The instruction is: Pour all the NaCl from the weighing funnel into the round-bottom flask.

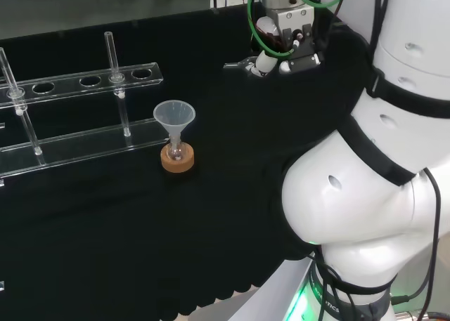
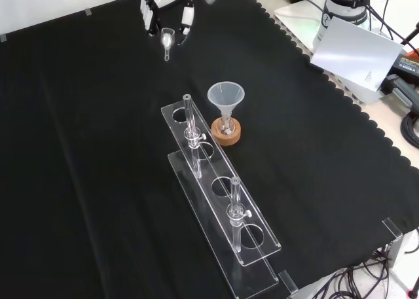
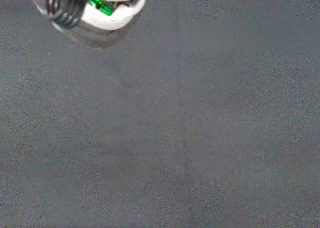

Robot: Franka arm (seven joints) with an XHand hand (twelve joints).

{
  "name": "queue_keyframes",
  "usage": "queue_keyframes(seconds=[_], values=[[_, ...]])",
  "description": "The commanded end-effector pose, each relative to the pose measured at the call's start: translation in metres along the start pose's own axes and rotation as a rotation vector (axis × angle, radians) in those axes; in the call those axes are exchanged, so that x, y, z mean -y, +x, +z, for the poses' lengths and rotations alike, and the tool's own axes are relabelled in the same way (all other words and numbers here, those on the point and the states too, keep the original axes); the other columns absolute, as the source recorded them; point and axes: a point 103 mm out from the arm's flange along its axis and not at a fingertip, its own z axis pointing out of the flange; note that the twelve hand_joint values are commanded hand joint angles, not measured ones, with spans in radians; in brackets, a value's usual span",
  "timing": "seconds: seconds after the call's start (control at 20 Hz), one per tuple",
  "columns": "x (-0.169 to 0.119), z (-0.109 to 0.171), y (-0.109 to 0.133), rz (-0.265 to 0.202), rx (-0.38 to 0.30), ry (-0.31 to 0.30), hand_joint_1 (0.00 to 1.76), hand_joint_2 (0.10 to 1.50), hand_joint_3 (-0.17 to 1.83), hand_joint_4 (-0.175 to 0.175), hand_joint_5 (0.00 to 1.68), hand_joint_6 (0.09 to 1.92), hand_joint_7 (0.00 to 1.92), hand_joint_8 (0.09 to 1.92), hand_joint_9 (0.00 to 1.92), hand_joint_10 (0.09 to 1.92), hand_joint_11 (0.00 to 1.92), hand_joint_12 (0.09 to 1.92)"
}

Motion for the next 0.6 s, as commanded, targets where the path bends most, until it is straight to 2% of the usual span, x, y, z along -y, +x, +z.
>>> queue_keyframes(seconds=[0.05,0.6], values=[[0.035,-0.008,0.017,-0.02,-0.034,-0.004,1.09,0.71,0.66,0.175,1.15,0.9,1.04,0.55,1.33,0.15,1.02,0.96],[0.08,-0.014,0.057,-0.083,-0.042,-0.005,1.09,0.71,0.67,0.175,1.15,0.89,1.04,0.55,1.33,0.15,1.02,0.95]])
